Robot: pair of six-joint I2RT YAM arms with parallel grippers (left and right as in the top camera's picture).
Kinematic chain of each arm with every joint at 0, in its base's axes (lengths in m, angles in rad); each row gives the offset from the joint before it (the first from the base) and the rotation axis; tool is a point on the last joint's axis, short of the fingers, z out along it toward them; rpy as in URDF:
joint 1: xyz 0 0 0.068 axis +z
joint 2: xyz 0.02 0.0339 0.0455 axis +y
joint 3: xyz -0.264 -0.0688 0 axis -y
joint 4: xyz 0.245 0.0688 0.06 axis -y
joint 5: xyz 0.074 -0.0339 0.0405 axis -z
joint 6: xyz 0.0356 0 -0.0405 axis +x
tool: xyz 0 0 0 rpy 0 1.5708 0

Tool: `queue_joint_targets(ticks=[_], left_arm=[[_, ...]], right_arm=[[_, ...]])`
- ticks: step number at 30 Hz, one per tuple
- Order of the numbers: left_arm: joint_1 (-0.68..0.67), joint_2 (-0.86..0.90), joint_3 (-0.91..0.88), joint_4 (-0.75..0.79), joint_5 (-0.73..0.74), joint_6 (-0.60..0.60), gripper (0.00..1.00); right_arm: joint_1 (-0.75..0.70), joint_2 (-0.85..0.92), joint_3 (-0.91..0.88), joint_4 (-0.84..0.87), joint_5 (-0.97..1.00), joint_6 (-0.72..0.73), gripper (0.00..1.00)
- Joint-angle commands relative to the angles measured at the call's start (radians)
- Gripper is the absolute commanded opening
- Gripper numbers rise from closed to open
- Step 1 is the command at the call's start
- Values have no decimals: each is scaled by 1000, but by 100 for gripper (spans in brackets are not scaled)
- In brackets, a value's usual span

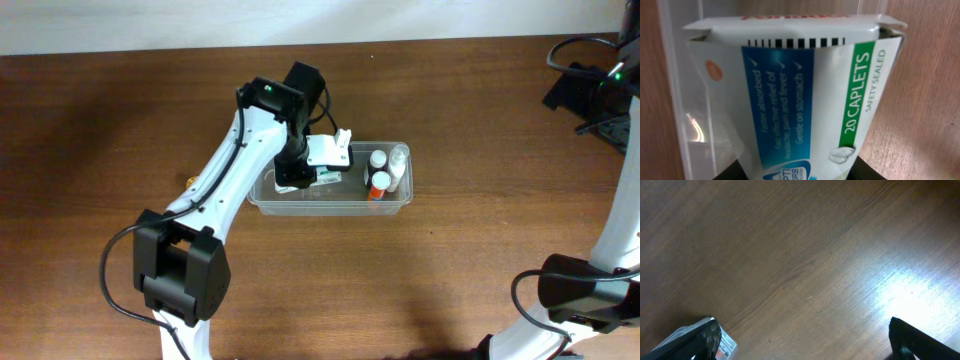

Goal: Pack container
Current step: 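Lower the Panadol box into the container's middle and open the left gripper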

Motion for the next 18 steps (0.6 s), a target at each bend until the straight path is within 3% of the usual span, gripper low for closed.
queue_joint_targets(ticks=[1, 18], left_arm=[[0, -6, -21, 5, 18, 30, 43], [0, -4, -77, 40, 22, 119, 43]], right_arm=[[-6, 3, 1, -5, 5, 7, 98], [-6, 3, 1, -5, 5, 7, 98]])
